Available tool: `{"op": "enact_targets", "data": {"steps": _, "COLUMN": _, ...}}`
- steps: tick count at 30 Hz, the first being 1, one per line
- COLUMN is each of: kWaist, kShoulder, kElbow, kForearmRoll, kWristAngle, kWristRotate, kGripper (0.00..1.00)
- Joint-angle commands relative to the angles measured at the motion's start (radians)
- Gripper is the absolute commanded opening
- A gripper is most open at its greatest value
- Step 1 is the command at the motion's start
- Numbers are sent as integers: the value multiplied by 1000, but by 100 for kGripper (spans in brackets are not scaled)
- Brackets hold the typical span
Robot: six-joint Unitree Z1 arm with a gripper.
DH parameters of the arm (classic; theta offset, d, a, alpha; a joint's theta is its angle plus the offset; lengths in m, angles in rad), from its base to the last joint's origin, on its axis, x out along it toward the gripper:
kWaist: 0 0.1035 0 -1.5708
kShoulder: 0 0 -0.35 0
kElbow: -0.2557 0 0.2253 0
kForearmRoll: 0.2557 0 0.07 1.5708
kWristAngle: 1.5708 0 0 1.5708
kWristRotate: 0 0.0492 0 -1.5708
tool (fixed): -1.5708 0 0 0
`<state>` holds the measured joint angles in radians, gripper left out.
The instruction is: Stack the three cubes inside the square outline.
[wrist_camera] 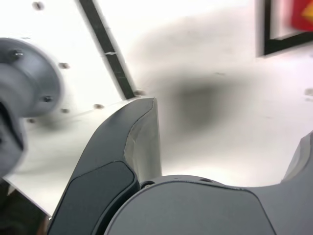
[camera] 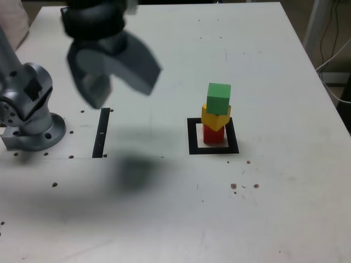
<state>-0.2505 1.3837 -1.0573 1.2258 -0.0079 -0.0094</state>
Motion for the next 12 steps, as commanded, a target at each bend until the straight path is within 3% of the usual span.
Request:
{"op": "enact_targets", "data": {"steps": 1, "kWaist": -1, "kShoulder": -25, "kElbow": 52, "kForearmRoll": -14, "kWristAngle": -11, "kWristRotate": 0, "kGripper": 100}}
{"op": "enact_targets", "data": {"steps": 6, "kWaist": -1, "kShoulder": -49, "kElbow": 166, "kForearmRoll": -57, "kWristAngle": -39, "kWristRotate": 0, "kGripper": 100}}
{"op": "enact_targets", "data": {"steps": 12, "kWaist": -1, "kShoulder": -51, "kElbow": 250, "kForearmRoll": -82, "kWristAngle": -40, "kWristRotate": 0, "kGripper": 100}}
